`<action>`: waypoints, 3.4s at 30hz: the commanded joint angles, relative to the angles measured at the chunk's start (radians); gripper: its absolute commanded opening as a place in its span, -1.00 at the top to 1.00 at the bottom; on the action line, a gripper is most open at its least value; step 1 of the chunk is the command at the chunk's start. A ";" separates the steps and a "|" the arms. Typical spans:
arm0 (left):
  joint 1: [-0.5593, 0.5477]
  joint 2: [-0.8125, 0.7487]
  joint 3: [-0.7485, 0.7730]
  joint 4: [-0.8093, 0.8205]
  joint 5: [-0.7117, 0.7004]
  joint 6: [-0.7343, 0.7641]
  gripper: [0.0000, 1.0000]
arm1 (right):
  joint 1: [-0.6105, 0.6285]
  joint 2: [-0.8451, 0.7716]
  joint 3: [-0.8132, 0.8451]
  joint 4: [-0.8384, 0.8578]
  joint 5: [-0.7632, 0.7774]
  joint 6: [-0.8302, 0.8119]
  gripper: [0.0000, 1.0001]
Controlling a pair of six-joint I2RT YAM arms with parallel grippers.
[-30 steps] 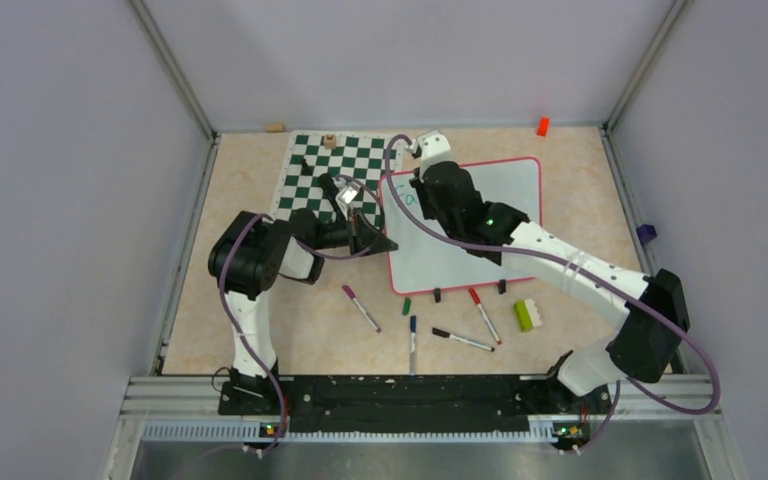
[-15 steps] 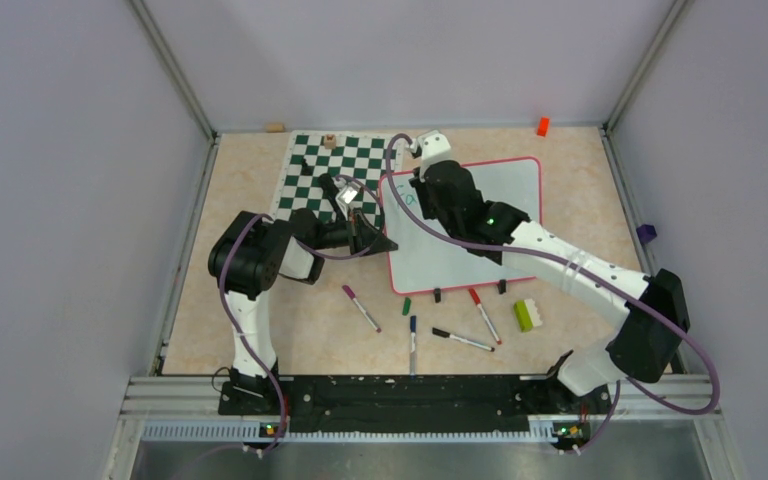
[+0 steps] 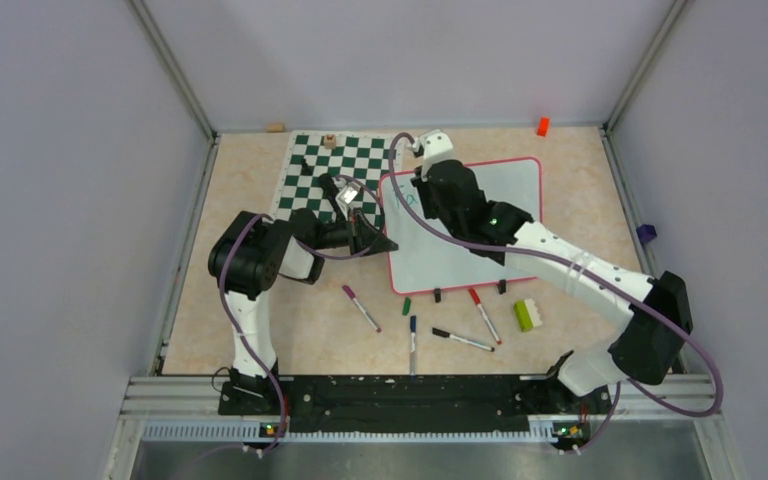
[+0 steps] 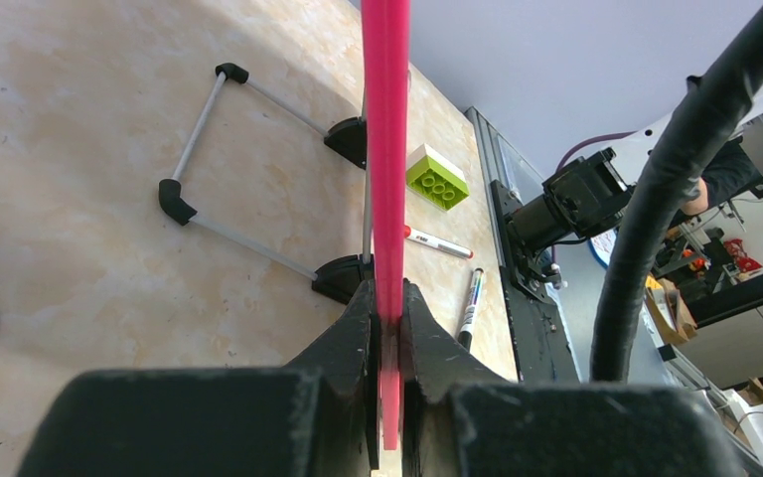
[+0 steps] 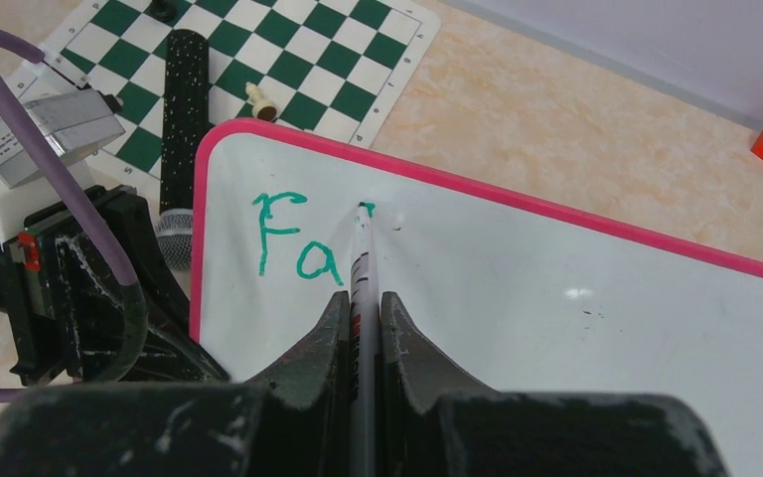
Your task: Write a sentence on the whiteboard
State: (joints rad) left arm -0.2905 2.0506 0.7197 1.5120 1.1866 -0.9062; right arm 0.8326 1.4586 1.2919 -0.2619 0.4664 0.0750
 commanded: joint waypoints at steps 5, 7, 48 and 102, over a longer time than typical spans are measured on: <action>-0.016 -0.025 0.000 0.108 0.053 0.023 1.00 | -0.014 -0.095 0.017 0.021 -0.037 0.006 1.00; -0.016 -0.025 0.000 0.108 0.052 0.023 1.00 | -0.014 -0.099 0.007 0.018 -0.043 0.009 1.00; -0.016 -0.028 -0.001 0.108 0.053 0.024 1.00 | -0.015 -0.052 -0.070 -0.021 -0.003 0.034 1.00; -0.017 -0.024 0.000 0.108 0.051 0.024 1.00 | -0.052 -0.067 -0.037 -0.004 -0.025 0.013 1.00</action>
State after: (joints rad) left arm -0.2916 2.0506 0.7197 1.5173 1.1885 -0.9066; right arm 0.7887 1.3857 1.2137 -0.2989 0.4232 0.1040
